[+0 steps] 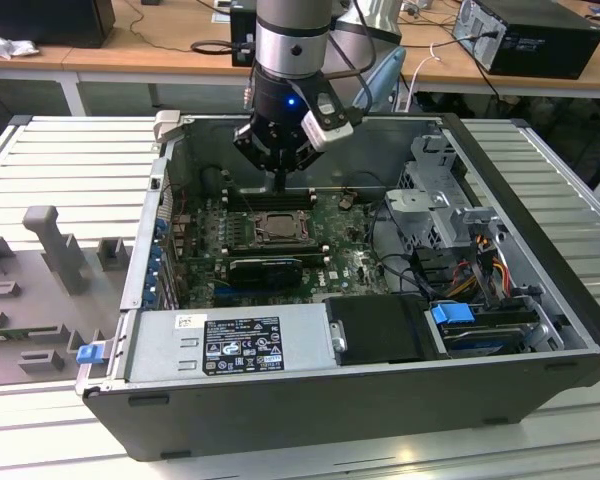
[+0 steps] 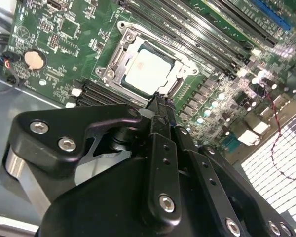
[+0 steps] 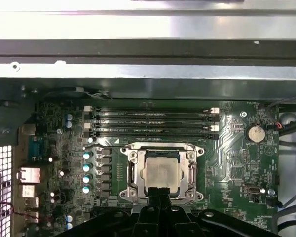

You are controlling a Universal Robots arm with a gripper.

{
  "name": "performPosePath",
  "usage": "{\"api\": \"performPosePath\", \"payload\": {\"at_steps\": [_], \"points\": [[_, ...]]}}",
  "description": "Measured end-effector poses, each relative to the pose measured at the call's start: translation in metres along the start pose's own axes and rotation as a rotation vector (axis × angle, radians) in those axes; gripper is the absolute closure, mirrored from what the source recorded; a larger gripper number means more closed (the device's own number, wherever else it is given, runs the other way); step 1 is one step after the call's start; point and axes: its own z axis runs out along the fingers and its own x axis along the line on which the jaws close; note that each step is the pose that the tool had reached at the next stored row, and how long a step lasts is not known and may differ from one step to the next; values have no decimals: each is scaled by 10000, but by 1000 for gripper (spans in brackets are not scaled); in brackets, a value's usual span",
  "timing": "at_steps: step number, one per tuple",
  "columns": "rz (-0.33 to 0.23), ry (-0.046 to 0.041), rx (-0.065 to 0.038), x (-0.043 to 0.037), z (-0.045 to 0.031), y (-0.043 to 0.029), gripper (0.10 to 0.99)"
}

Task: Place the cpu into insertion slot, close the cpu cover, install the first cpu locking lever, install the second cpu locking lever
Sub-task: 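Install the first cpu locking lever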

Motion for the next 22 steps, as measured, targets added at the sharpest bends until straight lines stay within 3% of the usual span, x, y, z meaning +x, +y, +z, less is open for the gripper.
{"api": "performPosePath", "payload": {"at_steps": [4,22], "points": [[-1082,23,31,0,0,0,980],[-2208,47,63,0,0,0,980]]}}
